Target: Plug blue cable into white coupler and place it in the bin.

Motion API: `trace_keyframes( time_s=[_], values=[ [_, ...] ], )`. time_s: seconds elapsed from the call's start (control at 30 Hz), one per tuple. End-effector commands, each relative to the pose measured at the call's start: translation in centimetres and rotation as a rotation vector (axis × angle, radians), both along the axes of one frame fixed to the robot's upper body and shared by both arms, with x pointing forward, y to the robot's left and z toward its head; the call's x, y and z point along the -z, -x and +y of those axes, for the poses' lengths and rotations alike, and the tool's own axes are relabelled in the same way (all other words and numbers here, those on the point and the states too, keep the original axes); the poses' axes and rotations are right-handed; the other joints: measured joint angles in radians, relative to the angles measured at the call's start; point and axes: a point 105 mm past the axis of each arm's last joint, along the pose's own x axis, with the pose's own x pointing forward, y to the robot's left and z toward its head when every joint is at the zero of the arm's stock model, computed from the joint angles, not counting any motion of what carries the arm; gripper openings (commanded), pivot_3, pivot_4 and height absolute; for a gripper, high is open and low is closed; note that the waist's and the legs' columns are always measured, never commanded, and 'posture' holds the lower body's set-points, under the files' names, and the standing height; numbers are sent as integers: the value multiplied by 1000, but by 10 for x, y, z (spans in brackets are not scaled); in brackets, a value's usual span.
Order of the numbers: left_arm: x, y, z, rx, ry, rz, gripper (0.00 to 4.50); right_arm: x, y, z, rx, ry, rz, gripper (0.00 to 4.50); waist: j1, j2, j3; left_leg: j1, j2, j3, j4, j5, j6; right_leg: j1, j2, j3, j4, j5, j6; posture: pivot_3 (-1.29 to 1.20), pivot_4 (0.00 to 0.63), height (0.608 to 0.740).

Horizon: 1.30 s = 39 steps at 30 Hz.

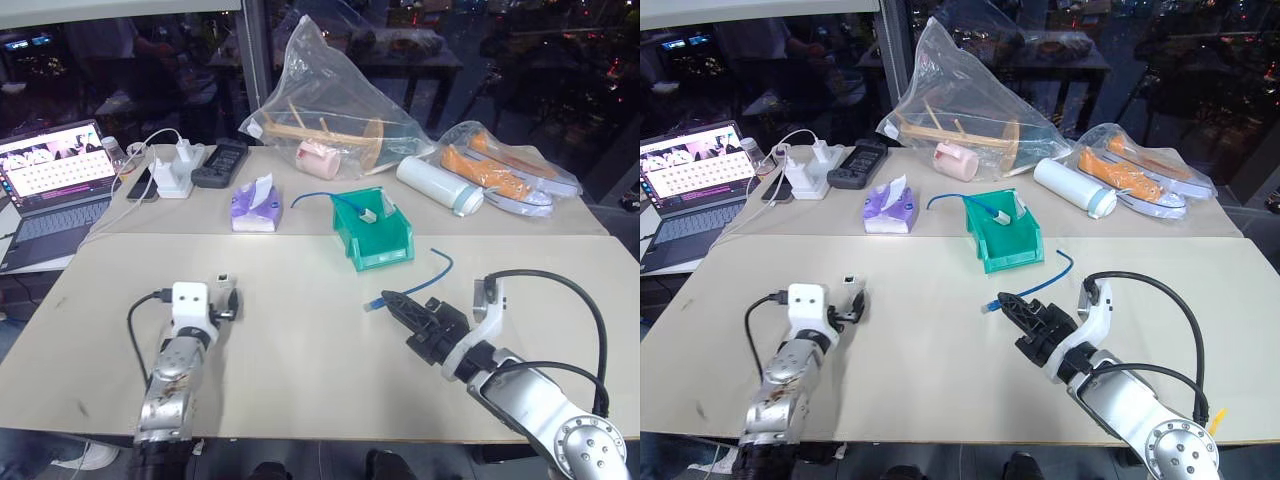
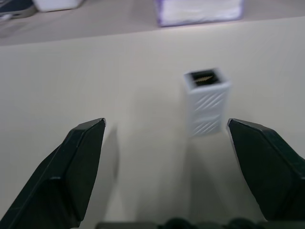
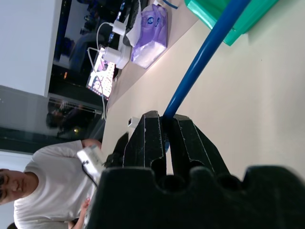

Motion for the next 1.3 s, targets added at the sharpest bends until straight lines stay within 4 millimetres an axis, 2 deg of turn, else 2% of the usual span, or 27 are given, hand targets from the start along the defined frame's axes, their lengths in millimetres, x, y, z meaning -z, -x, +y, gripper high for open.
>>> trace_keyframes(
  time_s=[0.03,0.17,0.33,0.37,0.4,0.53,0.63,0.67,0.7,0.77,0.8,0.87,0.97,1.1,1.2,1.3],
  values=[
    [1,-9,-6,24,6,2,4425,-12,4,1,8,-7,-53,0,1,0,0,0,0,0,0,0,0,0,0,0,0,0,0,0,150,740],
    [3,-14,-6,21,11,7,4425,-12,5,-1,27,-10,-55,0,1,0,0,1,0,0,0,0,0,1,0,0,0,0,0,0,150,740],
    [9,-22,-20,21,59,44,4425,-12,6,-2,37,-9,-58,0,6,0,0,1,0,0,1,0,0,2,0,0,1,0,0,0,150,740],
    [12,-22,-21,18,70,62,3901,-12,6,-2,39,-9,-58,0,6,0,0,1,0,0,1,0,0,2,0,0,1,0,0,0,150,740],
    [14,-21,-22,9,79,77,3683,-12,6,-2,41,-9,-58,0,7,0,0,1,0,0,1,0,0,2,0,0,1,0,0,0,150,740],
    [21,-17,-21,-24,99,118,2254,-12,8,-2,46,-6,-60,0,6,2,-1,2,0,0,1,0,0,2,0,0,1,0,0,0,150,740],
    [4,-22,-28,118,37,46,1210,-12,6,-4,52,10,-65,0,4,2,-1,2,0,0,1,0,0,2,0,0,1,0,0,0,150,740],
    [-3,-24,-35,199,1,25,859,-12,4,-5,57,17,-69,0,4,2,-1,2,0,0,1,0,0,2,0,0,1,0,0,0,150,740],
    [-9,-25,-50,332,-46,25,726,-12,1,-6,61,29,-80,0,3,2,-1,2,0,0,1,0,0,2,0,0,1,0,0,0,150,740],
    [-18,-21,-80,587,-105,40,683,-12,-8,-7,65,61,-100,0,4,2,-1,1,0,0,1,0,0,1,0,0,1,0,0,0,150,740],
    [-23,-17,-98,700,-64,74,683,-10,-14,-6,65,80,-107,0,4,1,-1,1,-1,0,1,0,0,1,0,0,1,0,0,0,150,740],
    [-31,-5,-130,898,-18,131,683,-9,-23,-2,54,108,-119,0,3,1,-1,0,-1,0,1,0,-1,1,0,-1,0,0,0,0,150,740],
    [-32,22,-170,1141,-114,204,683,-8,-33,6,36,124,-130,0,-13,1,-1,-1,-1,0,2,0,0,0,0,-1,1,0,0,0,150,740],
    [-28,46,-201,1288,-164,303,683,-6,-35,18,-3,150,-132,0,-41,1,-1,-2,0,0,-1,0,0,-1,0,0,0,0,1,0,150,740],
    [-24,57,-222,1324,-153,369,683,2,-32,20,-14,178,-102,0,-45,1,-1,-2,0,0,-2,-1,2,-2,0,0,0,0,1,0,150,740],
    [-20,54,-224,1277,-156,395,683,7,-29,18,-14,206,-80,0,-43,1,0,-2,-1,0,-1,-2,4,-1,0,0,0,0,1,0,150,740]
  ],
)
